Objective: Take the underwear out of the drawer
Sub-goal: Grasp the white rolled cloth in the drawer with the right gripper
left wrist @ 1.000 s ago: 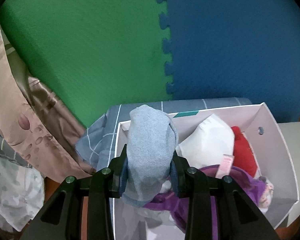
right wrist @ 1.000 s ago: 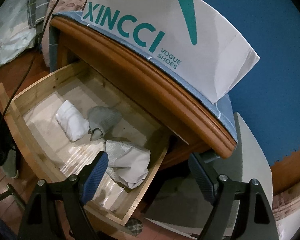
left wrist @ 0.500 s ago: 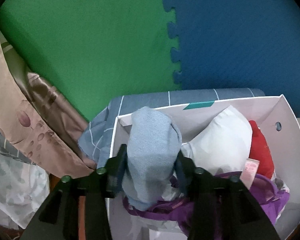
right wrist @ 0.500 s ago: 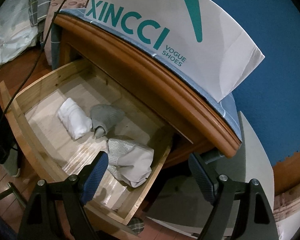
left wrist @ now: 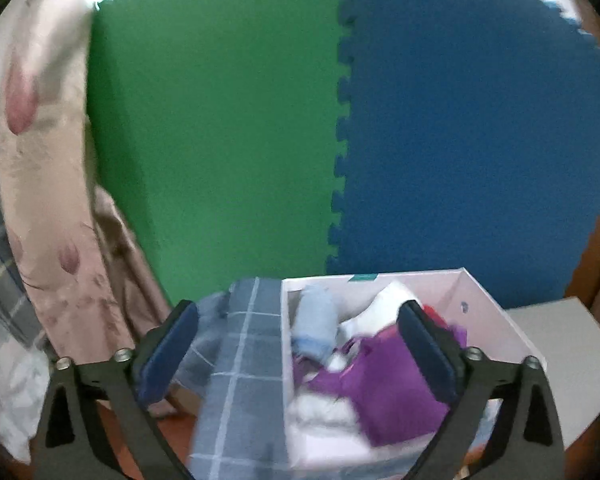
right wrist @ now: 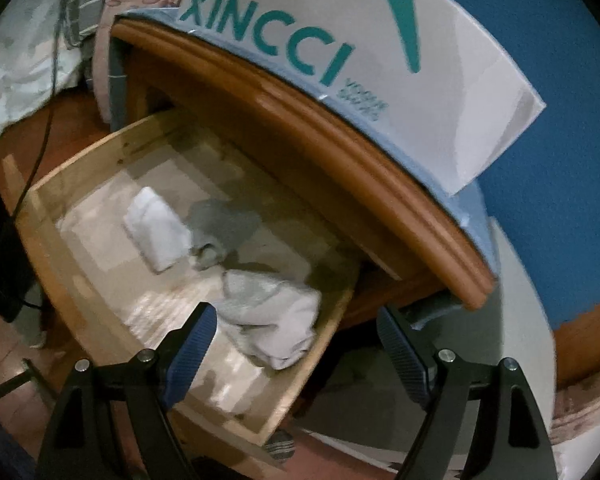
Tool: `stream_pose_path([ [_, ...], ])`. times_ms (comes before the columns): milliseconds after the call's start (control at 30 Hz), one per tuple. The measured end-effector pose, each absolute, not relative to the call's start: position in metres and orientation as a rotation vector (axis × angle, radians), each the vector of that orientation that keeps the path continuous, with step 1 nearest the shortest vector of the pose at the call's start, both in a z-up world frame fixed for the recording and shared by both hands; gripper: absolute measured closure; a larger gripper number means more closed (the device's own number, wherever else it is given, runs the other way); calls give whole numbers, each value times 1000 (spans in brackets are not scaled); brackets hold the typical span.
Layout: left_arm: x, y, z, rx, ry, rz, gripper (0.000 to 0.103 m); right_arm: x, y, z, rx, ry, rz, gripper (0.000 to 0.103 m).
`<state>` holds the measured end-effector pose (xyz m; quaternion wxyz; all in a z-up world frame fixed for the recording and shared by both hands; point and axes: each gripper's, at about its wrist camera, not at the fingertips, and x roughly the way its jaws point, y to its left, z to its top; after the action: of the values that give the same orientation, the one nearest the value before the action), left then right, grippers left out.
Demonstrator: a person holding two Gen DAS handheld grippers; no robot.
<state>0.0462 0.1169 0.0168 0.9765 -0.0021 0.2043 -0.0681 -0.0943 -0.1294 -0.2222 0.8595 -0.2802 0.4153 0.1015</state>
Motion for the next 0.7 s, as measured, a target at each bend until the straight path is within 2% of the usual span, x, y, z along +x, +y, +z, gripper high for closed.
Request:
stream_pose_path([
  [133,6,159,-25,8,395,-133,1,-97,-122,-221,-514,904,334,18],
  [400,8,230,-95,-107,471,-48,1,-61,-103,-233,-280,1082,565,18],
  [533,11,247,-117,-163,481,-39,1,-37,-73,-249,-400,1090,579,18],
  [700,17,257,-123,-246,514,-47,1,-16,-19,-286,-716,1076,678,18],
])
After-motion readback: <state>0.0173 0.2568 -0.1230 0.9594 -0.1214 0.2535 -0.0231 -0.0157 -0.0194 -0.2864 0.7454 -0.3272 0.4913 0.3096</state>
